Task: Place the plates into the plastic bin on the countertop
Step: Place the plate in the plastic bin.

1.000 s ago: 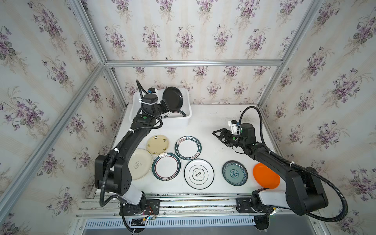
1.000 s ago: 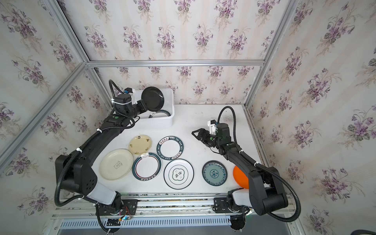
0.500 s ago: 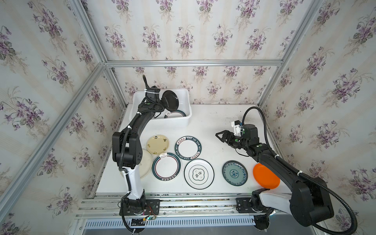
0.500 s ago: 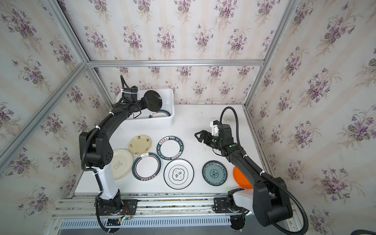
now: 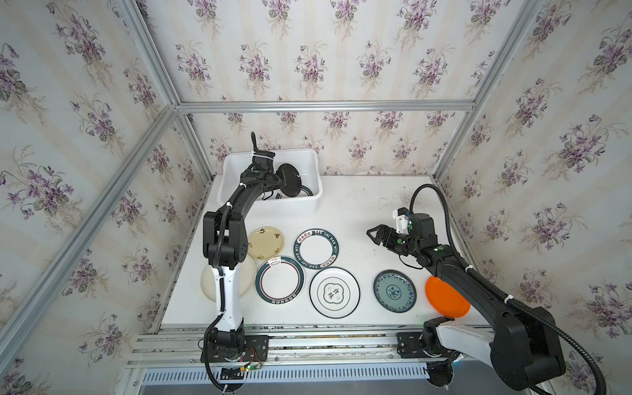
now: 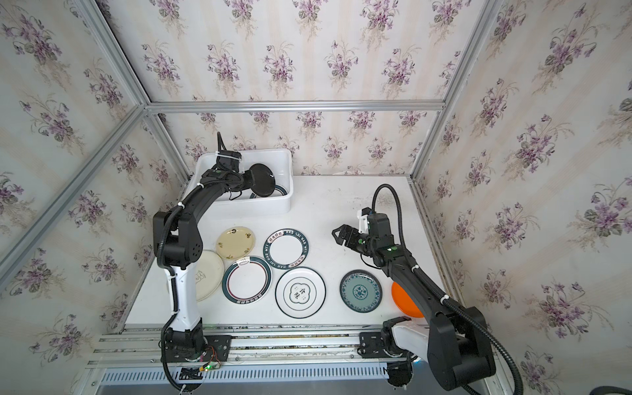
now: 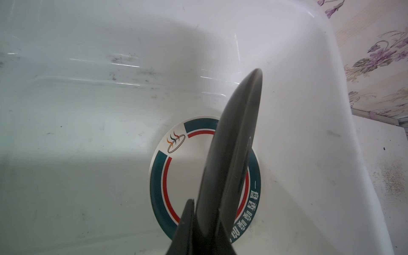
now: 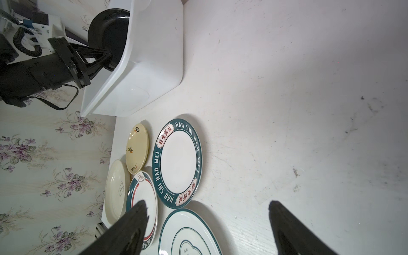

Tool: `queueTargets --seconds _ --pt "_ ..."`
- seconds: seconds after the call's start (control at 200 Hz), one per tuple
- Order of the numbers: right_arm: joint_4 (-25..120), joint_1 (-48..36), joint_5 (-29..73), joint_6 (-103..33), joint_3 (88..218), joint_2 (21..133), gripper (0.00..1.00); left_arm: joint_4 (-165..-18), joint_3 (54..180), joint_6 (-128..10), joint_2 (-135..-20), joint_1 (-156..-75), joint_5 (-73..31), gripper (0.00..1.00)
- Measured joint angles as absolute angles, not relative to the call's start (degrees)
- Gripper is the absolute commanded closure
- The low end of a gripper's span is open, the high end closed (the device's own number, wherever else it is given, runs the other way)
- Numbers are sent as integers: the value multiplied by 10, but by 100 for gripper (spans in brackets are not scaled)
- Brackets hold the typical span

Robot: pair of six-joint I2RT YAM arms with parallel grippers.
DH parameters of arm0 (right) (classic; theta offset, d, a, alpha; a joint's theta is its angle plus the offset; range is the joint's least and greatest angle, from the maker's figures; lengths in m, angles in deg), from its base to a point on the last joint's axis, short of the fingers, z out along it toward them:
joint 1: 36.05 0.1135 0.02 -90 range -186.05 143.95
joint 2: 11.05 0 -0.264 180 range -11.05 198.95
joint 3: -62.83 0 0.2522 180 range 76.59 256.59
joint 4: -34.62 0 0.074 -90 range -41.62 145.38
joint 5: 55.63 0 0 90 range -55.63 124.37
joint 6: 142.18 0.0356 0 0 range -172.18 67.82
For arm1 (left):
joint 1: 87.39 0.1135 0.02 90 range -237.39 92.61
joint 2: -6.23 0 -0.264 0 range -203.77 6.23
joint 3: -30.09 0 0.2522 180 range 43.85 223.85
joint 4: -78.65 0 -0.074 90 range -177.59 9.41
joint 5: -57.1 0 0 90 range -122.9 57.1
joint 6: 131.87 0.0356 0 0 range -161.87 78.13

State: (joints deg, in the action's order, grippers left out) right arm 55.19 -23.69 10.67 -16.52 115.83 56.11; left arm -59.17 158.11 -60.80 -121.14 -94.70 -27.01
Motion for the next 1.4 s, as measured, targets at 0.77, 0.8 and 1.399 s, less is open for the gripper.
queueTargets --seconds 0.77,0.8,1.399 --pt "553 -238 122 -160 1155 598 11 -557 1646 -598 -1278 -947 -237 63" --pt "552 -238 121 -160 1155 599 11 -557 1647 -597 -1278 -947 -236 59" --pt "626 -251 181 -212 1207 632 0 -556 1617 -594 -1213 -956 -238 0"
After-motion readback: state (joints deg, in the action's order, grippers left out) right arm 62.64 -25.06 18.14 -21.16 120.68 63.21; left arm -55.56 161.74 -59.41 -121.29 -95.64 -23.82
